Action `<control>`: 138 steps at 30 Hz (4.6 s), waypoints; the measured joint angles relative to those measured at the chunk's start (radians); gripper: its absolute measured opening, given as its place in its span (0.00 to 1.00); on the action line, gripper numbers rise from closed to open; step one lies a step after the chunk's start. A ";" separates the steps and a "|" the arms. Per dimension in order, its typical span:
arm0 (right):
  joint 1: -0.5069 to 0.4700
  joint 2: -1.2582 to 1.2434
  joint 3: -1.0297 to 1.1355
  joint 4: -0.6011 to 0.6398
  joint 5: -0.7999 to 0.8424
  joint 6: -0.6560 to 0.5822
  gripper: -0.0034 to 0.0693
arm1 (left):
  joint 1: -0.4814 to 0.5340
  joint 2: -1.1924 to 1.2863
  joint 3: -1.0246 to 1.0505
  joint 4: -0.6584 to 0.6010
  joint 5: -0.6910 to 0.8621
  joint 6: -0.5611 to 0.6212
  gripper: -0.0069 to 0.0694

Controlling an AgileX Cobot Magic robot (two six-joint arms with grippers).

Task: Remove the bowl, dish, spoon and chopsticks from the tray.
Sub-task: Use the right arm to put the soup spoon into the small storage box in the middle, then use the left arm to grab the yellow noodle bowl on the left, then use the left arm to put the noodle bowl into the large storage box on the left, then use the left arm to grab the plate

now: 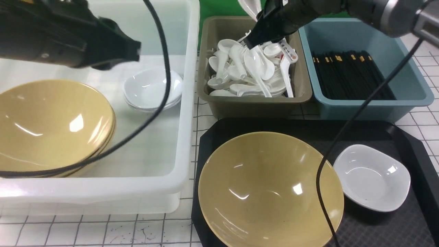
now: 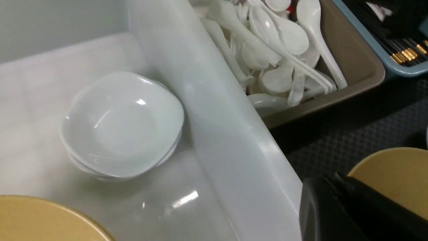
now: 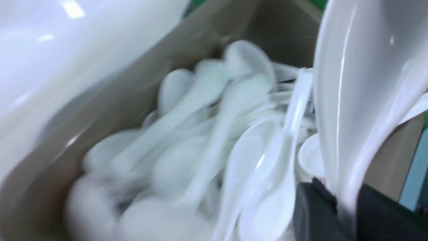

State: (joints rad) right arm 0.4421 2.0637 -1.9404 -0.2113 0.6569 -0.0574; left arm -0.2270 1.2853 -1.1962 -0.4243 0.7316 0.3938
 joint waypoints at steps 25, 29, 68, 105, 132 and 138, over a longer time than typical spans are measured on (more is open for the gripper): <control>-0.051 -0.354 0.169 0.163 0.588 -0.157 0.25 | -0.344 0.538 -0.468 0.208 0.379 0.026 0.23; -0.051 -0.489 0.326 0.211 0.590 -0.184 0.14 | -0.396 0.639 -0.523 0.297 0.396 0.001 0.39; 0.320 -0.749 0.345 0.306 0.488 -0.264 0.11 | -0.070 0.396 -0.485 -0.039 0.498 -0.052 0.10; 0.351 -0.629 0.317 0.304 0.477 -0.365 0.11 | 0.765 0.239 -0.022 0.170 0.271 -0.148 0.65; -0.083 -1.002 0.870 0.238 0.577 -0.091 0.11 | -0.487 0.581 -0.273 0.127 0.116 -0.215 0.65; -0.091 -1.162 0.887 0.220 0.594 -0.048 0.11 | -0.585 0.796 -0.498 0.102 0.101 -0.215 0.65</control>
State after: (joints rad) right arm 0.3513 0.9016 -1.0536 0.0090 1.2512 -0.1057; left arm -0.8116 2.0813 -1.6937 -0.3225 0.8327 0.1784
